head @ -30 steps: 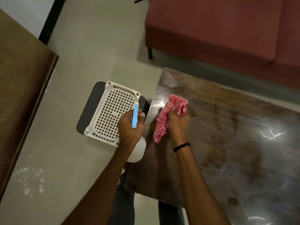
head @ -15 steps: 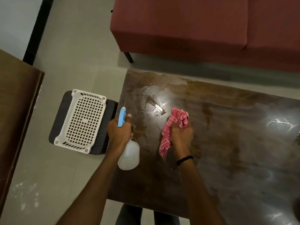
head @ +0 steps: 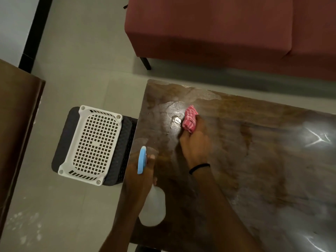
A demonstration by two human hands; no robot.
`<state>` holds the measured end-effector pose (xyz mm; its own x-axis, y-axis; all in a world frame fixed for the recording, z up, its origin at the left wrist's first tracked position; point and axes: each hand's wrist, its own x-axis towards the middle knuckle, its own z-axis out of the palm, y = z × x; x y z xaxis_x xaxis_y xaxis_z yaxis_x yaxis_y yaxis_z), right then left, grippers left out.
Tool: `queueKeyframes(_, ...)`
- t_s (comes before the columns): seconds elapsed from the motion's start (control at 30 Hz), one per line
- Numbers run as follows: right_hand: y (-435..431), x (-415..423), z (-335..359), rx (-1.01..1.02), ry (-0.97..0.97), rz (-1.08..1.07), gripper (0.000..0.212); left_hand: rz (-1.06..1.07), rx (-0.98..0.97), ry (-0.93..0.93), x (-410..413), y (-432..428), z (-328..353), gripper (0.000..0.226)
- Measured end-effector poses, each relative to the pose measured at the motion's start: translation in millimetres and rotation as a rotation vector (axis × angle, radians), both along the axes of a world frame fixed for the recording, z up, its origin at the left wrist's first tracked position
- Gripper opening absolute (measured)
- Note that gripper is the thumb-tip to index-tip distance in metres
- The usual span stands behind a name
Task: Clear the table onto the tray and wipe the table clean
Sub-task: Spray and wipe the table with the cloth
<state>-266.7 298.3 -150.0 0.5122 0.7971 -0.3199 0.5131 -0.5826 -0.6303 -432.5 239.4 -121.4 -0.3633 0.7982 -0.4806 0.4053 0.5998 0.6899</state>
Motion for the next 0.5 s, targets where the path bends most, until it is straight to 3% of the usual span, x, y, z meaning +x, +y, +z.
queueKeyframes(0.13, 27.5, -27.0, -39.8, -0.099, -0.271, 0.408, 0.064, 0.022, -0.033, -0.074, -15.4, -3.7, -11.9, 0.024)
queueKeyframes(0.23, 26.2, -30.4, -55.5, -0.076, -0.31, 0.463, 0.064, 0.057, -0.031, -0.104, -22.4, -2.3, -13.0, 0.014)
queueKeyframes(0.37, -8.0, -23.1, -59.3, -0.033, -0.326, 0.398, 0.062, 0.044, -0.034, -0.166, -28.3, 6.4, -8.3, 0.019)
queueKeyframes(0.5, -90.3, -23.4, -52.5, -0.195, -0.318, 0.706, 0.069, 0.029, -0.026, -0.157, -26.3, 17.6, -1.6, 0.021)
